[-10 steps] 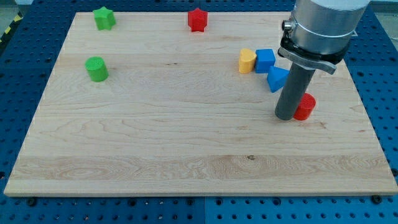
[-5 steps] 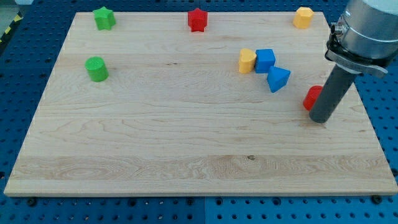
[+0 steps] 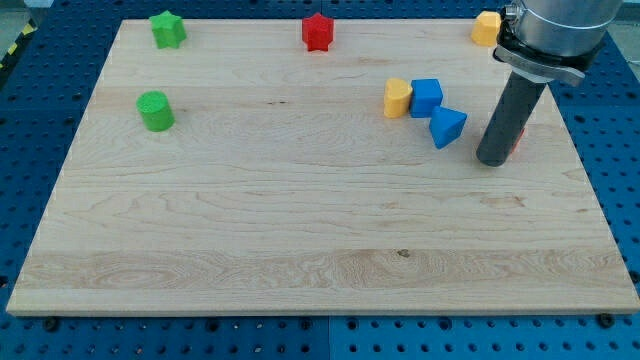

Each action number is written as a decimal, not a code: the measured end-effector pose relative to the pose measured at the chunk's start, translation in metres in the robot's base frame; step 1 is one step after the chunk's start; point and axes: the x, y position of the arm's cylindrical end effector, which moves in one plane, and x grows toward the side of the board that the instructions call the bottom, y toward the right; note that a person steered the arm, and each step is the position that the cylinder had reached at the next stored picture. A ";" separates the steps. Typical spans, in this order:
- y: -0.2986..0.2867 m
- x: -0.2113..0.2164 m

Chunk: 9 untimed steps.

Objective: Move the red circle to the center right

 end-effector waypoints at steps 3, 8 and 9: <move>-0.034 -0.030; 0.003 -0.018; -0.035 -0.018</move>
